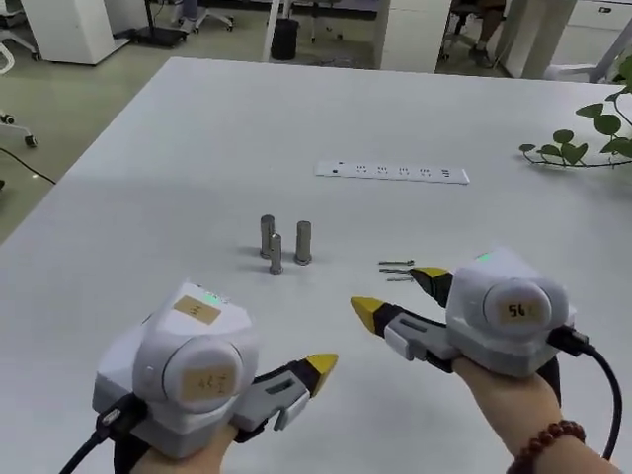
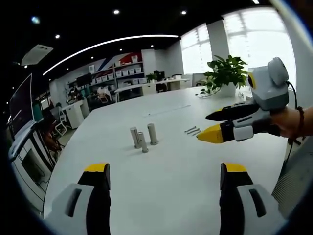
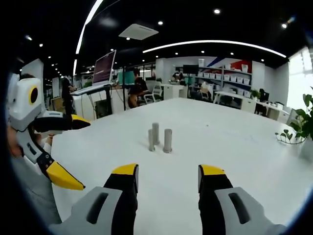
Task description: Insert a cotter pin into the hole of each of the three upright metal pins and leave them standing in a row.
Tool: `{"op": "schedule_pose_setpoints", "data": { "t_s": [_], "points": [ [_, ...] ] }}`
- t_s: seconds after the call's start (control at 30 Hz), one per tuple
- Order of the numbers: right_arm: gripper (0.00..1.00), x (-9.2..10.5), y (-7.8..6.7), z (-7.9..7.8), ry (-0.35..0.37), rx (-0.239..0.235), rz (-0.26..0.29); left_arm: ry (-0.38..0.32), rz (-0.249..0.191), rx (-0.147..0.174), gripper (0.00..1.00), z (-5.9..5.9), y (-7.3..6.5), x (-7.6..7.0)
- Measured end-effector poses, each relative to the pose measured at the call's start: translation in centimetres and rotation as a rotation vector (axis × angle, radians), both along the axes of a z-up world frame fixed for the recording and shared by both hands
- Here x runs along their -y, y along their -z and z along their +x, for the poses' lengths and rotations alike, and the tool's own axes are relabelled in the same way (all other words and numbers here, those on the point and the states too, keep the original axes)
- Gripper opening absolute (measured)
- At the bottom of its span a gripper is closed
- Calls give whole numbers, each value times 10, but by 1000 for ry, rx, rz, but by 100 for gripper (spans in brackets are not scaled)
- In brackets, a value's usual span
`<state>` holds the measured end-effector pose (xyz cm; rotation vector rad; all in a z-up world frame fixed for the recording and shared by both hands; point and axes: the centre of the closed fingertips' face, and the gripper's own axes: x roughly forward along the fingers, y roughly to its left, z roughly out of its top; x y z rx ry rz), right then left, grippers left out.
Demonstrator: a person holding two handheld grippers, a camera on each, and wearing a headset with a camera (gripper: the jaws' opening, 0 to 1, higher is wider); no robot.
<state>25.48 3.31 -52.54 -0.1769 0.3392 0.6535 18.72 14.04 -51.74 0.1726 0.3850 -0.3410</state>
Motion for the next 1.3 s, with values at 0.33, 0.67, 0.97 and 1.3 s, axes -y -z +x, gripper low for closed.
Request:
{"op": "schedule_pose_setpoints", "data": {
  "t_s": [0.33,0.67,0.97,1.3],
  "points": [
    [39,-35,7,24,-107,-5,3,-3,-29,-3,92,-1,-3,0],
    [29,-76,24,39,-217,-2,-5,-7,-27,-8,91,0,-4,-1],
    [20,-101,37,59,-247,-10,6,-17,-38,-26,89,0,-1,-3],
    [14,-115,48,79,-224,-31,39,-14,-28,-23,86,4,-2,-5]
  ]
}}
